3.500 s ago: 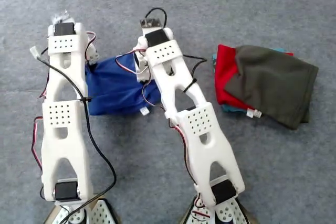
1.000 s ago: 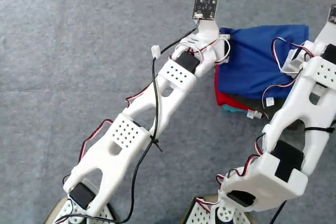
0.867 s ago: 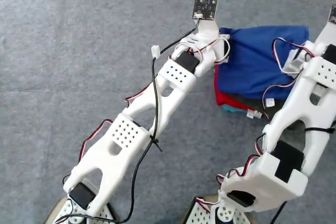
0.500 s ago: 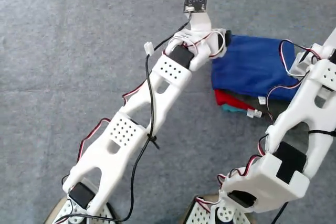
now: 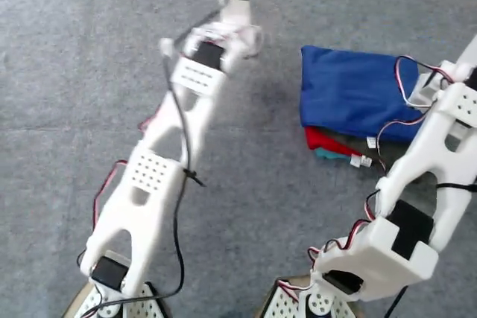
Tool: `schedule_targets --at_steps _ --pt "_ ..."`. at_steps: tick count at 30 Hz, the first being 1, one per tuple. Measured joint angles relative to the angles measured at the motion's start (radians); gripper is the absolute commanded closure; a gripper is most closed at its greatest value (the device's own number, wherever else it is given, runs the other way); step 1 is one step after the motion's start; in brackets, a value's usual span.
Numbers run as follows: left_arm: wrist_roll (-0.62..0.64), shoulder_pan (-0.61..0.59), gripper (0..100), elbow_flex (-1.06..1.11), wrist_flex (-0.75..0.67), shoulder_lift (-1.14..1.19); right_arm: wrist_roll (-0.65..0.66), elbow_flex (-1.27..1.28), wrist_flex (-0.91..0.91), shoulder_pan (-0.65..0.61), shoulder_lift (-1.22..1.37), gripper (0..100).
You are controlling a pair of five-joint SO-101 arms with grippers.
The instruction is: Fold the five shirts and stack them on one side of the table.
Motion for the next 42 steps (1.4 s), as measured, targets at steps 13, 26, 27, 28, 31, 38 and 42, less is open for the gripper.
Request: schedule_targets --at_steps 13,26,27,28,31,38,42 --pt "-0.201 -0.626 97 -0.186 0.588 -0.014 0.023 0.026 0.015 -0.121 -0.009 97.8" --pt "-0.264 -1.163 97 -0.189 0.634 -0.112 0.068 0.041 -0.078 -0.092 0.110 97.8" --pt "-0.273 -1.180 97 -0.189 0.634 -0.123 0.068 0.041 -0.078 -0.092 0.110 97.8" --pt "-0.278 -1.200 97 -0.189 0.634 -0.138 0.068 0.041 -0.078 -0.092 0.110 97.8" --pt "-0.284 -1.266 96 -0.189 0.634 -0.195 0.068 0.041 -0.078 -0.092 0.095 97.8" --pt "-0.285 -1.363 72 -0.152 0.634 -0.169 0.068 0.041 -0.052 -0.094 -0.041 97.8" --pt "-0.285 -1.343 72 -0.103 0.634 -0.014 0.069 0.041 0.017 -0.157 -0.100 97.8"
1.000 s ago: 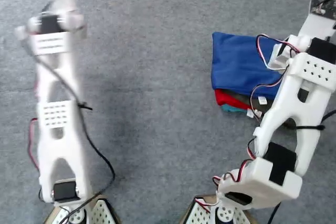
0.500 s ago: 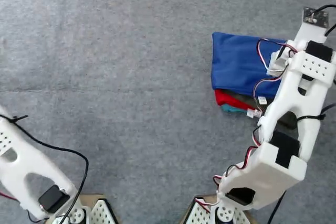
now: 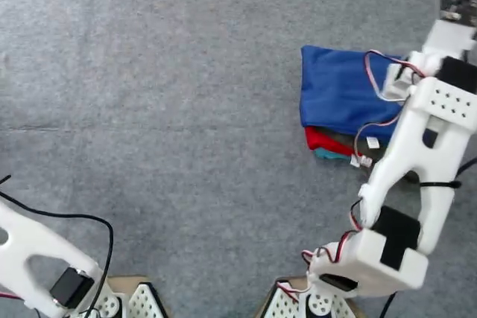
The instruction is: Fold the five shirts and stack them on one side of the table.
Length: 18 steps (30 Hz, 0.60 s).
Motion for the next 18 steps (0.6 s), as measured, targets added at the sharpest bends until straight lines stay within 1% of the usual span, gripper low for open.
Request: schedule_targets --at_steps 2,3,4,6,7,8,10,14,18 --pt "0.000 0.009 73 0.002 -0.003 0.060 0.000 0.000 0.034 -0.040 -0.026 97.8" --pt "0.000 0.017 76 0.002 -0.011 0.089 0.000 0.000 0.046 -0.058 -0.038 97.8" --pt "0.000 0.026 80 0.002 -0.020 0.115 0.000 0.000 0.058 -0.074 -0.051 97.9" --pt "0.000 0.041 94 -0.002 -0.031 0.157 0.000 0.000 0.080 -0.104 -0.077 97.9" --pt "0.000 0.043 99 -0.018 -0.031 0.167 0.000 0.000 0.091 -0.117 -0.091 97.9" --pt "0.000 0.041 96 -0.044 -0.031 0.172 0.000 0.000 0.101 -0.129 -0.103 97.9" --pt "0.000 0.038 98 -0.075 -0.014 0.173 0.000 0.000 0.117 -0.140 -0.129 97.9" --pt "0.000 0.026 97 -0.086 0.002 0.166 0.000 0.000 0.137 -0.143 -0.178 98.0" --pt "0.003 -0.002 97 -0.086 0.005 0.087 0.000 0.000 0.141 -0.143 -0.201 98.0"
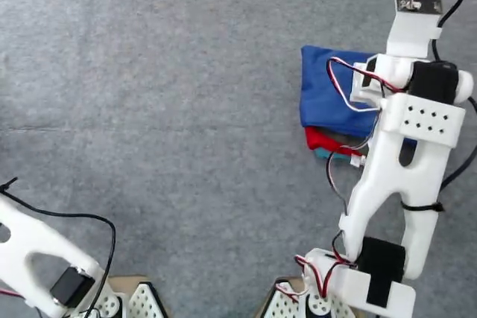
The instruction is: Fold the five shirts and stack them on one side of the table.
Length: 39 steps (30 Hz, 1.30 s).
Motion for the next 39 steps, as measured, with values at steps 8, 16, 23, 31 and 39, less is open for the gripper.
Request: schedule_targets --at_steps 8,16,23,31,39 --pt "0.017 0.012 97 0.417 0.005 -0.419 0.000 0.009 0.015 -0.043 -0.003 98.0" --pt "0.080 0.374 97 1.594 -0.187 -1.298 0.000 0.009 0.000 -0.098 -0.003 98.0" --pt "0.110 0.859 97 2.263 -0.347 -2.045 0.000 0.009 0.000 -0.101 -0.003 98.0" --pt "-0.015 1.163 68 2.302 -0.262 -2.236 0.000 0.009 -0.014 -0.101 -0.003 97.9" --pt "0.041 1.120 67 2.039 -0.078 -2.243 0.000 0.009 -0.080 -0.252 0.002 97.5"
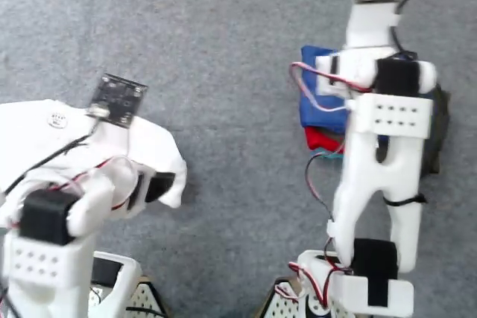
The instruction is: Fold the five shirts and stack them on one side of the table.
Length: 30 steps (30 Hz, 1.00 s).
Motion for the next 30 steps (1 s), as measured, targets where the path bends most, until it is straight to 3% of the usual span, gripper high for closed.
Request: schedule_targets --at_steps 4,8,11,16,20,27,30 --pt "0.048 -0.203 69 -0.066 0.025 -0.008 0.000 0.000 -0.003 -0.172 0.095 93.6" --pt "0.054 -0.422 69 0.006 0.008 0.006 0.000 0.000 -0.003 -0.362 0.256 75.5" --pt "0.040 -0.606 69 0.121 -0.078 0.043 0.000 -0.041 0.017 -0.491 0.400 66.8" --pt "0.032 -0.859 70 0.315 -0.242 0.149 0.000 -0.316 0.167 -0.666 0.652 65.8" --pt "-0.021 -0.925 70 0.402 -0.310 0.235 -0.038 -0.624 0.275 -0.760 0.844 65.8" --pt "-0.032 -0.939 70 0.476 -0.394 0.359 -0.114 -1.051 0.298 -0.830 1.160 66.0" --pt "-0.034 -0.939 70 0.483 -0.402 0.396 -0.121 -1.137 0.301 -0.833 1.286 75.6"
